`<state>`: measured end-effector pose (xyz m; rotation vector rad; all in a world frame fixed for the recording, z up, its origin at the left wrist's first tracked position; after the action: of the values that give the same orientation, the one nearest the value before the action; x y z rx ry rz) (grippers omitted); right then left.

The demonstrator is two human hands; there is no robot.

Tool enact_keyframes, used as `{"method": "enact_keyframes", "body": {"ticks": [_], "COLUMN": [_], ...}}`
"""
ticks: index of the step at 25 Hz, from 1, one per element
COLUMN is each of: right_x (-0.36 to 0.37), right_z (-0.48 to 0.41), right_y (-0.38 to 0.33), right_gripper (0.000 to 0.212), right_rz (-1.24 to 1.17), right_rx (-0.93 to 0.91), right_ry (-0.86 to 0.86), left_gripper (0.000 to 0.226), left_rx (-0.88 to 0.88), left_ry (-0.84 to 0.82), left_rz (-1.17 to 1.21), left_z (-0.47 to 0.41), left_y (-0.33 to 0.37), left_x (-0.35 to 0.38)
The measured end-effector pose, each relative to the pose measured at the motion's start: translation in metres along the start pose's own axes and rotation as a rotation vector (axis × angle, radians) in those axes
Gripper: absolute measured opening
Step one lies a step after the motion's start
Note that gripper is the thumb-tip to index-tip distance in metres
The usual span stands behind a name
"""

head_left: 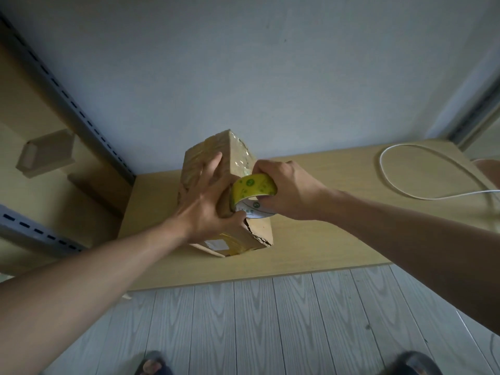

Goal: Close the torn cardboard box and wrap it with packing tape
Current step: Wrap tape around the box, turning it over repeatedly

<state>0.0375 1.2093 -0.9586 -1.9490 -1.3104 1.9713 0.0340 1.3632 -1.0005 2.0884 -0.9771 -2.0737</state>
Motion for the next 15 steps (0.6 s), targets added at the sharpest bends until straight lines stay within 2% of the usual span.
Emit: {"method": "enact_keyframes", "body": {"ticks": [3, 9, 11, 13, 15], "right_x": [0.015, 0.024, 0.016, -0.002, -0.015], "right_z": [-0.018, -0.042, -0.041, -0.033, -0.019], "right_y": [-0.025, -0.059, -0.060, -0.045, -0.018], "right_gripper": [0.026, 0.022, 0.026, 0.038, 0.038], "right_rz": [-0.003, 0.008, 0.039, 0.142, 0.246], "right_rx": [-0.021, -0.100, -0.096, -0.045, 0.038], "right_ry": [-0.013, -0.061, -0.067, -0.032, -0.024], "left_gripper": [0.080, 0.086, 0.082, 0.069, 0.062], "left_rx": [0.082, 0.088, 0.074, 0.072, 0.073], "left_ry": [0.033, 0.007, 0.005, 0.018, 0.022], "left_rz": [0.070, 0.095, 0.106, 0.159, 0.229], "left_z": [0.014, 0.028, 0.029, 0.033, 0.043], "left_y": [-0.022, -0.046, -0.051, -0.059, -0.071], "left_x": [-0.016, -0.025, -0.024, -0.026, -0.029]}}
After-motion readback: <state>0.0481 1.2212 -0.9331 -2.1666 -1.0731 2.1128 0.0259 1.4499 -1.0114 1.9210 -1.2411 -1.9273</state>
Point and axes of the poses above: each hand's wrist, its own z-axis away from the middle knuckle, its own x-axis out of the palm, y = z × x, the point moved 8 cm from there along -z, towards the middle knuckle
